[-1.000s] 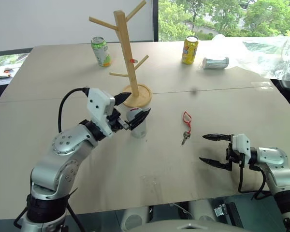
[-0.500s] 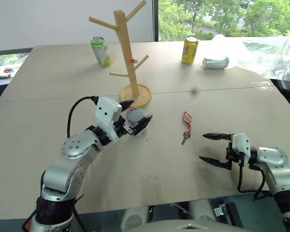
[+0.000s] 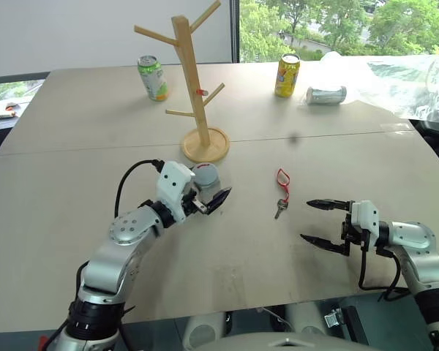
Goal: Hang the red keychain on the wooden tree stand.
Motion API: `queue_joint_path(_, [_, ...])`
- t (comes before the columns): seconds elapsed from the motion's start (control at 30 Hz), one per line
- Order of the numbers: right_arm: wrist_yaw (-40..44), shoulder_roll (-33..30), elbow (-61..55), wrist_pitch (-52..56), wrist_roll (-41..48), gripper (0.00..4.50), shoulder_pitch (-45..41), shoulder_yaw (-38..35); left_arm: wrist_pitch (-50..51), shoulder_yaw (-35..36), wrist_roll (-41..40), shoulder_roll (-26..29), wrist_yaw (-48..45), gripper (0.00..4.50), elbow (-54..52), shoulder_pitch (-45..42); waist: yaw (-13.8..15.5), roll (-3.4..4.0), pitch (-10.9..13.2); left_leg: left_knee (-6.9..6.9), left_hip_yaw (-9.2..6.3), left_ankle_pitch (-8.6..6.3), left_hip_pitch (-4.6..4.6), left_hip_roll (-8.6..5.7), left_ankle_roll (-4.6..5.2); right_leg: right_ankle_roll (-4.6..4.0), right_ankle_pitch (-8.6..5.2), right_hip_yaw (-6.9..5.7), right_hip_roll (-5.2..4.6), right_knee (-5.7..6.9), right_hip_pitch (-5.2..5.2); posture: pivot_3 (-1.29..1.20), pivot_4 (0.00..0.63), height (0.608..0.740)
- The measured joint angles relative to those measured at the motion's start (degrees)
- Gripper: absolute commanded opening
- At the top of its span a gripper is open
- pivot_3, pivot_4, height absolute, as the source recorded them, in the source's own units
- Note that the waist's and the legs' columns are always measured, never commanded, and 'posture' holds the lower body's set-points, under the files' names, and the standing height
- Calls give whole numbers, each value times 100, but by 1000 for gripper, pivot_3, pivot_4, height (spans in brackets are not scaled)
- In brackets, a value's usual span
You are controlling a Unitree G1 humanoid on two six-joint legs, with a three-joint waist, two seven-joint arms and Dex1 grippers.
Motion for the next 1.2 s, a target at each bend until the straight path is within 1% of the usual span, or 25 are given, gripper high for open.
queue_joint_path(0.2, [-19, 0, -79, 50, 6, 4320, 9, 0, -195, -56, 233, -124, -15, 4500, 254, 44, 2, 0, 0, 0, 0, 0, -1, -1, 0, 0, 0, -2, -4, -1, 0, 0, 150, 740])
queue_joint_path(0.4, [-22, 0, -80, 59, 6, 4320, 1, 0, -291, -64, 301, -186, -35, 4500, 374, 48, 1, 0, 0, 0, 0, 0, -1, 0, 0, 0, 0, -2, -5, -1, -1, 0, 150, 740])
queue_joint_path(0.43, [-22, 0, -80, 61, 5, 4500, 0, 0, -306, -66, 325, -206, -36, 3975, 384, 48, 2, 0, 0, 0, 0, 0, -1, 0, 0, 0, 0, -2, -5, -1, -1, 0, 150, 740])
queue_joint_path(0.47, [-23, 0, -80, 64, 5, 4500, -2, 0, -315, -66, 334, -223, -33, 3781, 390, 48, 2, 0, 0, 0, 0, 0, -1, 0, 0, 0, 0, -2, -5, -1, -1, 0, 150, 740])
queue_joint_path(0.53, [-24, 0, -80, 78, 5, 4500, -11, 0, -330, -83, 380, -275, -12, 2915, 410, 47, 2, 0, 0, 0, 0, -1, -1, 0, 0, 0, 0, -3, -5, -1, -1, 0, 150, 740])
queue_joint_path(0.73, [-24, -1, -80, 105, 4, 4500, -16, 0, -415, -80, 516, -447, 161, 2915, 505, 13, 1, 0, 0, 0, 0, -1, -1, 0, 1, 0, 0, -3, -5, -1, -1, 0, 150, 740])
queue_joint_path(0.8, [-25, -1, -81, 116, 4, 4500, -16, 0, -486, 14, 592, -624, 398, 2915, 602, -8, 1, 0, 0, 0, 0, -1, -1, 0, 1, 0, 0, -3, -6, -1, -1, 0, 150, 740])
queue_joint_path(0.87, [-46, -2, -146, 156, 5, 4500, -17, 0, -529, 362, 737, -940, 1036, 2915, 828, -137, 2, 0, 0, 0, -2, 0, -1, 0, 1, 1, 1, -4, -6, 0, -1, 0, 150, 740])
queue_joint_path(0.93, [-65, -2, -212, 168, 8, 4500, -23, 0, -540, 572, 807, -1007, 1349, 2915, 912, -203, 2, -1, 0, 0, -4, 0, -2, 1, 1, 1, 1, -7, -5, 0, -1, 0, 150, 740])
queue_joint_path(0.97, [-77, -1, -312, 219, 34, 4500, -56, 0, -581, 975, 938, -1164, 1874, 2915, 1036, -358, -2, -2, 1, 0, -4, 0, -3, 1, 1, 2, 2, -7, -4, 0, -1, 0, 150, 740])
queue_joint_path(1.0, [-86, -1, -337, 259, 57, 4500, -71, 0, -611, 1084, 970, -1179, 2042, 2915, 1069, -397, -3, -3, 2, 0, -4, 0, -2, 1, 1, 2, 2, -7, -4, -1, -1, 0, 150, 740])
queue_joint_path(1.03, [-113, 4, -401, 338, 116, 4500, -110, -1, -666, 1334, 1033, -1255, 2410, 2915, 1148, -491, -4, -3, 2, 0, -3, -1, -2, 2, 1, 4, 3, -6, -5, 0, -1, 0, 150, 740])
queue_joint_path(1.1, [-176, 20, -575, 487, 234, 4500, -204, -3, -722, 1935, 1169, -1266, 3062, 2915, 1393, -701, -6, -4, 1, 0, -4, -1, -2, 2, 0, 15, 10, -9, -4, 0, -1, 0, 150, 740])
queue_joint_path(1.2, [-245, 66, -709, 712, 372, 4500, -363, -3, -766, 2607, 1287, -1072, 3710, 2915, 1975, -917, 1, -5, 1, -1, -5, 0, -4, 1, 1, 20, 13, -14, -5, -1, -1, 0, 150, 740])
